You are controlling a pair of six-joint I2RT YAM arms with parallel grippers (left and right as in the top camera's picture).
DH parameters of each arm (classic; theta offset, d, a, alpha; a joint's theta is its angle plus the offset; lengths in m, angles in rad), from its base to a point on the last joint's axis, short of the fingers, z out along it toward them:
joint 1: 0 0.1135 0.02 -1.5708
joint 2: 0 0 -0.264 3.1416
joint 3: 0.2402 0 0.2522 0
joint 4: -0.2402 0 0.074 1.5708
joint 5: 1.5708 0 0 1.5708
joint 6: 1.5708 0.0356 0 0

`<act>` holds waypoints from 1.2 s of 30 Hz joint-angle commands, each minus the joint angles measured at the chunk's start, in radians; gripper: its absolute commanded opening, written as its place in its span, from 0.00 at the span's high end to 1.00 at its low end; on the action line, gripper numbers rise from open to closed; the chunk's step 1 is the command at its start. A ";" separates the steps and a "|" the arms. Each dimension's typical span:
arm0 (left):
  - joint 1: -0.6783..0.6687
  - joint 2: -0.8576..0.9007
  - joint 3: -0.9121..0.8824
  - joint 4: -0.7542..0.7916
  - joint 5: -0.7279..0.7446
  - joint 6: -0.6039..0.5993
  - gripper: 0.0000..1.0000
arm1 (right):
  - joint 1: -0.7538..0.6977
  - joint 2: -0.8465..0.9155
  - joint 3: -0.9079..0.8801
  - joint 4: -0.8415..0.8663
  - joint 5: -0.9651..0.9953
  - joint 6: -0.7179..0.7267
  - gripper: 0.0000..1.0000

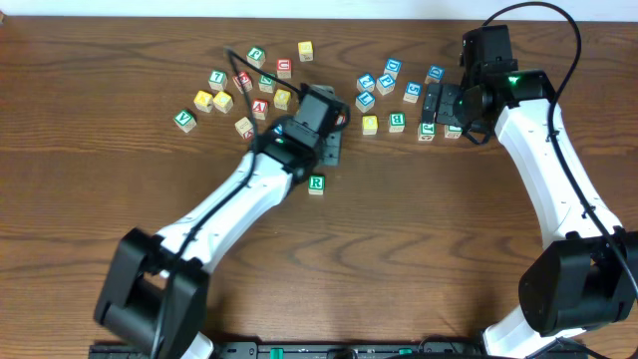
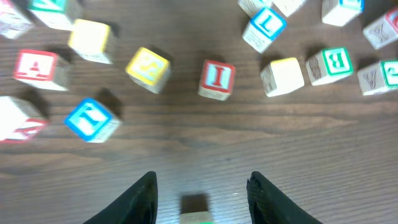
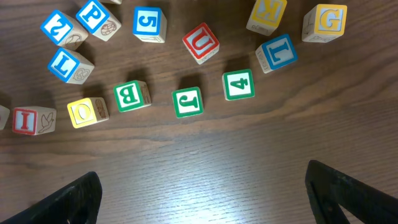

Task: Spell out ROBOT
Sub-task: 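Lift the left gripper and move it back over the left block pile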

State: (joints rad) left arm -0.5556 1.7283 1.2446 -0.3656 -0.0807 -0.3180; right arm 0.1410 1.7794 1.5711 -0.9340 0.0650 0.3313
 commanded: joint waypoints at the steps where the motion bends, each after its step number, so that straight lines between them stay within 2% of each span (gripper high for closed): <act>1: 0.041 -0.074 0.018 -0.035 -0.014 -0.025 0.54 | 0.005 0.001 0.018 -0.001 0.011 0.005 0.01; 9: 0.119 -0.182 0.018 -0.128 -0.042 -0.028 0.54 | 0.005 0.001 0.018 -0.001 0.011 0.005 0.01; 19: 0.233 -0.222 0.018 -0.286 -0.040 -0.027 0.53 | 0.005 0.001 0.018 -0.001 0.011 0.005 0.01; 23: 0.241 -0.222 0.018 -0.306 -0.040 -0.027 0.45 | 0.005 0.001 0.018 -0.001 0.011 0.005 0.01; 28: 0.241 -0.221 0.018 -0.319 -0.040 -0.027 0.44 | 0.005 0.001 0.018 -0.001 0.011 0.005 0.01; 32: 0.241 -0.221 0.018 -0.328 -0.040 -0.027 0.32 | 0.005 0.001 0.018 0.015 0.003 0.005 0.01; 34: 0.241 -0.221 0.018 -0.337 -0.039 -0.023 0.23 | 0.005 0.001 0.018 0.025 0.002 0.005 0.01; 36: 0.241 -0.221 0.018 -0.341 -0.035 -0.002 0.21 | 0.005 0.001 0.018 0.026 -0.009 0.005 0.01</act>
State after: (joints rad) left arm -0.3168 1.5238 1.2446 -0.6983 -0.1108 -0.3412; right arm 0.1410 1.7794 1.5711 -0.9127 0.0635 0.3313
